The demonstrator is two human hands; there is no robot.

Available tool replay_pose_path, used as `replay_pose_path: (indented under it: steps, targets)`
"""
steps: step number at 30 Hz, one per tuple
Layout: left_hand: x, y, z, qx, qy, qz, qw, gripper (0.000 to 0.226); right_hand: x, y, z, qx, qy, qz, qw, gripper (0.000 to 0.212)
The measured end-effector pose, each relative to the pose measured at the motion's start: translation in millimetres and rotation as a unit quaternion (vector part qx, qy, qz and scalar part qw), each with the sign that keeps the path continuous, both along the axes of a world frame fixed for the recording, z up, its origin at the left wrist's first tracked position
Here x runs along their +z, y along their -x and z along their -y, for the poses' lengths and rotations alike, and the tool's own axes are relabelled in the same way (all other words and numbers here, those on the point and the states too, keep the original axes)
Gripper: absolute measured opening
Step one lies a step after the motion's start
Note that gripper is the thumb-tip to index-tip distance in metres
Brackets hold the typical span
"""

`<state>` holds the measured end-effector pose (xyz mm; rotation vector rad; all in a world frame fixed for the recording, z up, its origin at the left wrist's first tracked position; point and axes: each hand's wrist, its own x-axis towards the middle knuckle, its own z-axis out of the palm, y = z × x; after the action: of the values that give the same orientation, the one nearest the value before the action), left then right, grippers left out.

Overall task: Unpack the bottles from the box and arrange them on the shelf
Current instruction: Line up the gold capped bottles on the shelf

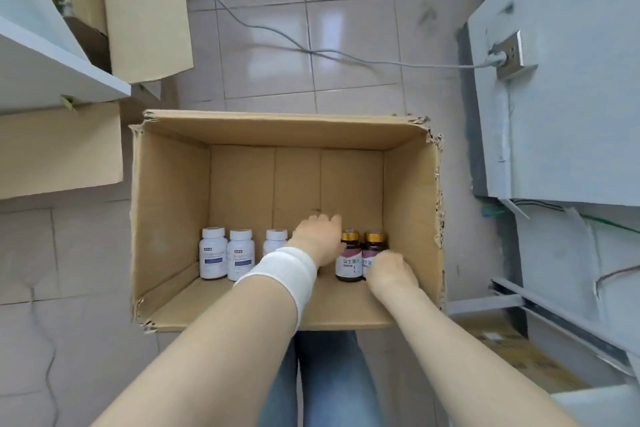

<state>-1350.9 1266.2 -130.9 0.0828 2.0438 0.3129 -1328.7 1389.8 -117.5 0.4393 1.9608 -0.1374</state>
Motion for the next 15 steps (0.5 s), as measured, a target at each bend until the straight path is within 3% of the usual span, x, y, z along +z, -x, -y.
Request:
replay_pose_path:
  steps: [5, 8, 15]
  targets:
    - [-40.1, 12.7, -0.8, -0.038, -0.020, 0.036, 0.998, 0.047, -34.5, -0.7, 2.8, -0.034, -0.007, -0.020, 0.999, 0.030]
    - [-48.5, 15.4, 4.0, -0.038, -0.037, 0.060, 0.997, 0.051, -40.5, 1.5, 3.7, -0.036, 0.000, -0.013, 0.999, 0.038]
    - [-34.3, 15.3, 20.9, 0.065, -0.106, 0.043, 0.991, 0.053, -34.0, 6.9, 3.3, -0.095, 0.019, -0.026, 0.995, 0.051]
